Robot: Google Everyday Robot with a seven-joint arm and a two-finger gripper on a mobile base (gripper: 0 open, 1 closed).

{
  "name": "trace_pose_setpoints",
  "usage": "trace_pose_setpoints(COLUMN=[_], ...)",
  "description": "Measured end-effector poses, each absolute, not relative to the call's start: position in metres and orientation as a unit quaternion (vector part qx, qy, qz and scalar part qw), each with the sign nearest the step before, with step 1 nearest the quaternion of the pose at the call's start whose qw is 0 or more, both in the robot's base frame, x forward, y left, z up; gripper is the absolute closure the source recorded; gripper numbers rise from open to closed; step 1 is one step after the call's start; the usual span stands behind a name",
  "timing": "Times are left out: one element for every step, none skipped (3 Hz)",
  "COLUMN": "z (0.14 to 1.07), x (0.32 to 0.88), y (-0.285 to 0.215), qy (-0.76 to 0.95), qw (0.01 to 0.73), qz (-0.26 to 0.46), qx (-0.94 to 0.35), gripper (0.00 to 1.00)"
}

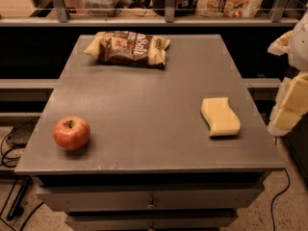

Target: Move sponge near brown chip bag

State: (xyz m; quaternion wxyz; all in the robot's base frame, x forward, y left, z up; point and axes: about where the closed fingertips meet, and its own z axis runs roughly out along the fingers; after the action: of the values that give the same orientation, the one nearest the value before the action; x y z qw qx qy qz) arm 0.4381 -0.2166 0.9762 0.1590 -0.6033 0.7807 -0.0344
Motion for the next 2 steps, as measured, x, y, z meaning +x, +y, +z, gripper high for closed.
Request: trace_pose_setpoints(z=[0.9762,0.9718], x=[0.4381,0.4405], y=[-0.2166,-0.2125], qy=[0.781,0.779], qw=[0.159,0.171], qz=[-0.034,-0.011], qx=[-0.603,-0.604], gripper=[0.00,0.00])
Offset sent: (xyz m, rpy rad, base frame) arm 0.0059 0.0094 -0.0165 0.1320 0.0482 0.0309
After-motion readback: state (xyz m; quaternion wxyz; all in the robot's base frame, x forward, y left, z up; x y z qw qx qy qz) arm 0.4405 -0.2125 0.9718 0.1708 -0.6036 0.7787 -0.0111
